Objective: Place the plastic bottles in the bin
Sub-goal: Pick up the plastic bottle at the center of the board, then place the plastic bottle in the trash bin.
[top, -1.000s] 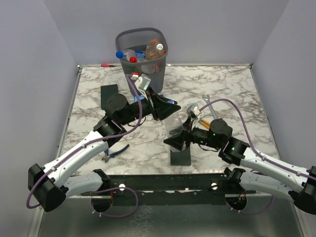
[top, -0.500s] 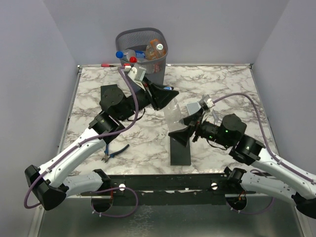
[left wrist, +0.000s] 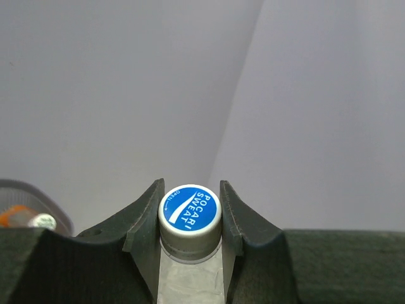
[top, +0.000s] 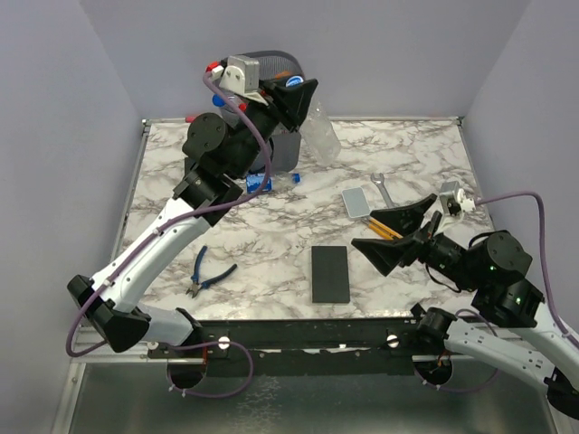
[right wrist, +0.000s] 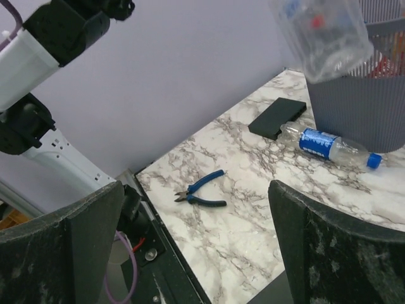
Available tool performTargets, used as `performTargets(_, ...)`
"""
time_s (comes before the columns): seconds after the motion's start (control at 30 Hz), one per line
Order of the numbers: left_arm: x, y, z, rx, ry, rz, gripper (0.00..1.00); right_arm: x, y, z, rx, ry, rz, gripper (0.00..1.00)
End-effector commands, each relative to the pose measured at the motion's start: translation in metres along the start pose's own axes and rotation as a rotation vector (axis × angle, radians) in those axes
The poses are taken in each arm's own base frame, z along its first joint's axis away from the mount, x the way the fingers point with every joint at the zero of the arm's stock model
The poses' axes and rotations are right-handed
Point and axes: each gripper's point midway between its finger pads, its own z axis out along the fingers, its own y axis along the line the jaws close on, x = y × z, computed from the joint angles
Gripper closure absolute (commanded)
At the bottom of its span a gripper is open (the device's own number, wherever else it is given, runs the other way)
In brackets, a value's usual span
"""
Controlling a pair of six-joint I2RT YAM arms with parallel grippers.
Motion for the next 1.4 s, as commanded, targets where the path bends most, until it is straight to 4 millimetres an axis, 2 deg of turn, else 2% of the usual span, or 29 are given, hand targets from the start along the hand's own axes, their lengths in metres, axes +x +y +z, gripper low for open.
performTargets(0.0,-0.058,0.033,0.018,-0.161,-0.179,0.179,1.00,0.016,-0.026,-0.012,0.117,0.002,-0.021,0.00)
performTargets(0.1,-0.082,0.063,0.030,-0.265,-0.258,0.274,1.00,0.029,-0.048,-0.020,0.217,0.005,-0.014,0.00)
performTargets(0.2,-0.104,0.100,0.043,-0.359,-0.333,0.347,1.00,0.044,-0.058,-0.026,0.254,0.015,-0.001,0.00)
performTargets(0.37,-0.098,0.171,0.053,-0.523,-0.431,0.475,1.00,0.059,-0.069,-0.036,0.297,0.011,0.039,0.00)
performTargets(0.47,-0.069,0.212,0.066,-0.555,-0.431,0.517,1.00,0.066,-0.073,-0.040,0.308,0.011,0.048,0.00)
performTargets(0.53,-0.033,0.236,0.077,-0.561,-0.405,0.529,1.00,0.070,-0.075,-0.042,0.320,0.017,0.049,0.00)
performTargets(0.63,0.005,0.260,0.089,-0.571,-0.381,0.542,1.00,0.073,-0.078,-0.045,0.337,0.026,0.057,0.00)
performTargets(0.7,0.024,0.274,0.095,-0.596,-0.361,0.543,1.00,0.076,-0.079,-0.045,0.338,0.033,0.053,0.00)
performTargets(0.77,0.036,0.285,0.099,-0.621,-0.352,0.542,1.00,0.079,-0.080,-0.045,0.340,0.043,0.050,0.00)
performTargets(0.97,0.051,0.321,0.098,-0.688,-0.350,0.495,1.00,0.088,-0.087,-0.045,0.368,0.053,0.058,0.00)
performTargets(1.07,0.069,0.339,0.090,-0.733,-0.325,0.452,0.81,0.093,-0.089,-0.045,0.374,0.062,0.061,0.00)
performTargets(1.13,0.085,0.341,0.089,-0.717,-0.288,0.438,0.56,0.095,-0.090,-0.044,0.381,0.070,0.058,0.00)
performTargets(1.2,0.094,0.339,0.089,-0.695,-0.267,0.426,0.36,0.097,-0.092,-0.042,0.388,0.075,0.053,0.00)
performTargets(1.27,0.088,0.335,0.089,-0.683,-0.278,0.416,0.26,0.097,-0.093,-0.041,0.393,0.074,0.053,0.00)
performTargets(1.37,0.058,0.320,0.096,-0.655,-0.331,0.411,0.16,0.097,-0.094,-0.038,0.395,0.074,0.050,0.00)
